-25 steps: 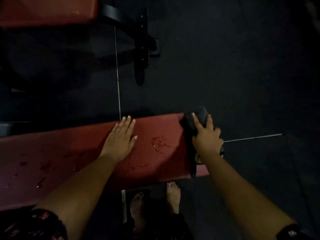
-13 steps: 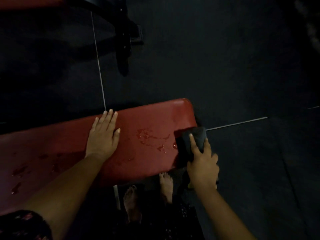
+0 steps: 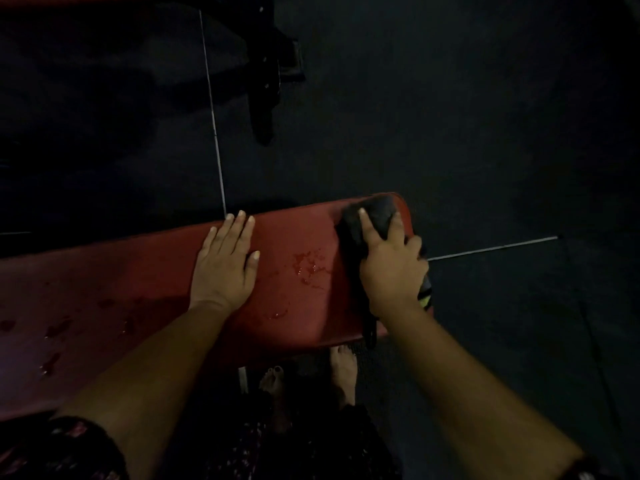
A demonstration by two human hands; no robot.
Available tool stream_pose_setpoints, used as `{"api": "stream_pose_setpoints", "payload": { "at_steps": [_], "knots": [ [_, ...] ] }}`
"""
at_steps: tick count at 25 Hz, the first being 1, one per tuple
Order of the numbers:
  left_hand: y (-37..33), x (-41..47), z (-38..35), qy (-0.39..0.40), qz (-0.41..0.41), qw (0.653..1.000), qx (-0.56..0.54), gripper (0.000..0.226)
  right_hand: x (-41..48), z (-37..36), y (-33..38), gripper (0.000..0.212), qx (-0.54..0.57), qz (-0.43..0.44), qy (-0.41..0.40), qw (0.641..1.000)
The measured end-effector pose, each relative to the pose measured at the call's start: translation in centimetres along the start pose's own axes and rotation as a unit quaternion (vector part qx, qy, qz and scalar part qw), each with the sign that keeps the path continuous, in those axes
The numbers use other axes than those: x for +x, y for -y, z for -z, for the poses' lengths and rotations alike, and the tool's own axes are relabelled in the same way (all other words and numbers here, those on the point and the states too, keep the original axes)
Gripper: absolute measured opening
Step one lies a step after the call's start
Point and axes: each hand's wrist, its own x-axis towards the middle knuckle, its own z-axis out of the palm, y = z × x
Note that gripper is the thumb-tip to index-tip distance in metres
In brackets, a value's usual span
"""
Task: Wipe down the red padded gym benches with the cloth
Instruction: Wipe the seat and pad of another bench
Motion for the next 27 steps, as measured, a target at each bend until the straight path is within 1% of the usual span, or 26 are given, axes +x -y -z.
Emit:
{"api": "stream_pose_setpoints", "payload": {
  "at_steps": [2,4,7,9,11,12,13,14,16,17,18,20,21,24,25,27],
  "knots": [
    [0.1,0.0,-0.2,-0.003,-0.002,1.000,0.000,0.061,2.5,1.3,1.6,0.068,-0.015,0.013,0.001,1.000],
    [0.0,0.0,-0.2,-0.010,-0.006,1.000,-0.004,0.060,3.0,1.7,2.3,0.070,-0.043,0.065,-0.006,0.997],
    [-0.1,0.0,-0.3,-0.018,-0.007,1.000,-0.010,0.060,-0.1,0.7,0.9,0.077,-0.053,0.120,0.019,0.991],
    [-0.1,0.1,-0.1,-0.020,-0.007,1.000,-0.012,0.059,-4.4,-1.2,-1.0,0.078,-0.041,0.114,0.010,0.993],
    [-0.1,0.2,-0.1,-0.021,-0.007,1.000,-0.011,0.059,-9.6,-2.8,-2.2,0.069,0.006,0.076,-0.017,0.997],
    [-0.1,0.1,-0.2,-0.023,-0.007,1.000,-0.009,0.059,-12.0,-3.5,-2.6,0.065,0.032,0.053,-0.013,0.998],
    [-0.1,0.1,-0.3,-0.026,-0.007,1.000,-0.008,0.059,-14.0,-4.2,-2.6,0.063,0.036,0.041,-0.004,0.999],
    [0.0,0.1,-0.4,-0.027,-0.007,1.000,-0.008,0.059,-15.3,-4.8,-2.3,0.068,0.033,0.031,0.020,0.999],
    [0.0,0.1,-0.4,-0.029,-0.007,1.000,-0.009,0.059,-16.3,-5.8,-1.0,0.096,0.033,0.021,0.064,0.997],
    [0.0,0.1,-0.3,-0.028,-0.006,1.000,-0.008,0.060,-15.7,-5.8,-0.4,0.102,0.038,0.026,0.067,0.997],
    [-0.1,0.1,-0.3,-0.027,-0.006,1.000,-0.007,0.060,-14.4,-5.5,0.2,0.101,0.040,0.036,0.051,0.997],
    [-0.1,0.1,-0.3,-0.027,-0.007,1.000,-0.005,0.059,-10.3,-3.9,1.5,0.091,0.039,0.045,-0.009,0.998],
    [-0.1,0.0,-0.4,-0.029,-0.008,1.000,-0.006,0.059,-7.7,-2.7,2.4,0.086,0.030,0.036,-0.024,0.999],
    [0.0,0.0,-0.5,-0.039,-0.012,0.999,-0.008,0.058,-0.8,-0.1,5.4,0.075,0.036,0.010,0.007,0.999],
    [0.0,0.0,-0.5,-0.040,-0.015,0.999,-0.009,0.058,0.7,0.7,6.4,0.074,0.033,0.014,0.017,0.999],
    [-0.1,0.0,-0.5,-0.040,-0.016,0.999,-0.013,0.058,2.0,1.6,7.3,0.073,0.008,0.061,0.019,0.998]
  ]
}}
